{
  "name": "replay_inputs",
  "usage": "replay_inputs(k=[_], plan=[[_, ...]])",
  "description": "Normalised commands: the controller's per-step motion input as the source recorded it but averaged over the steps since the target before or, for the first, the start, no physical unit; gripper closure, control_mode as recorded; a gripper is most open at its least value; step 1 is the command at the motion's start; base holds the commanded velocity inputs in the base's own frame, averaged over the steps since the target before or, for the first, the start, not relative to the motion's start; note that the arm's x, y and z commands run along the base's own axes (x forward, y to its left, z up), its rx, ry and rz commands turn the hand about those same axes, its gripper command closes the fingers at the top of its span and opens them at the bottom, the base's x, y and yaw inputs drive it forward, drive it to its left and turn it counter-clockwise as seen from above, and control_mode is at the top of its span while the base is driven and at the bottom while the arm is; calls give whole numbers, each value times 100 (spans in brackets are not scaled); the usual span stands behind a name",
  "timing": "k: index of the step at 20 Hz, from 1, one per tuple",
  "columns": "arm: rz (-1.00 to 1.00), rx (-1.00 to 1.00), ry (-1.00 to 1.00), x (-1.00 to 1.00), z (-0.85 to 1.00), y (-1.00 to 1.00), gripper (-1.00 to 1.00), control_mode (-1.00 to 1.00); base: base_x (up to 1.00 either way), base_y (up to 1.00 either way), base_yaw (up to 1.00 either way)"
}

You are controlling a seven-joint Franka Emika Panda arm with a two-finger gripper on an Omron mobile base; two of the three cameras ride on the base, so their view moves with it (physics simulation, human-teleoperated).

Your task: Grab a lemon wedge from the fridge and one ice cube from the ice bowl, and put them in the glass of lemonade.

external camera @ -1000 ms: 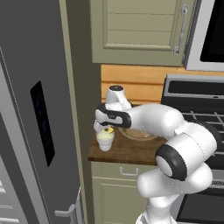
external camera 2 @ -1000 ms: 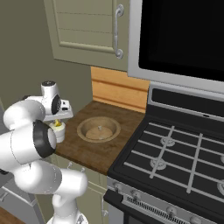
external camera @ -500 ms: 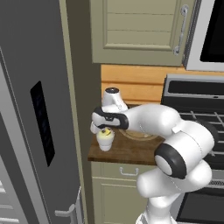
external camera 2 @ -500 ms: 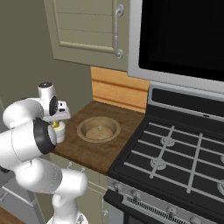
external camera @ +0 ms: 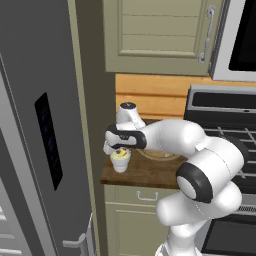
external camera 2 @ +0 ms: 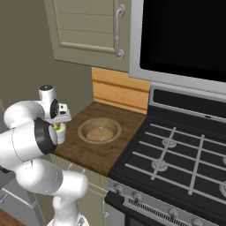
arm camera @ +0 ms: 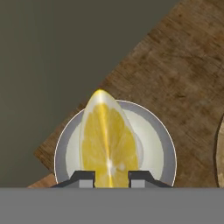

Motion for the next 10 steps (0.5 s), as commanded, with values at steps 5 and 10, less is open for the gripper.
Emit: replay_inputs(k=[5,10], plan=[[0,0,0,0,0,0,-100,-100,0,0,0],[0,0,0,-13,8,0,-100,-100,0,0,0]])
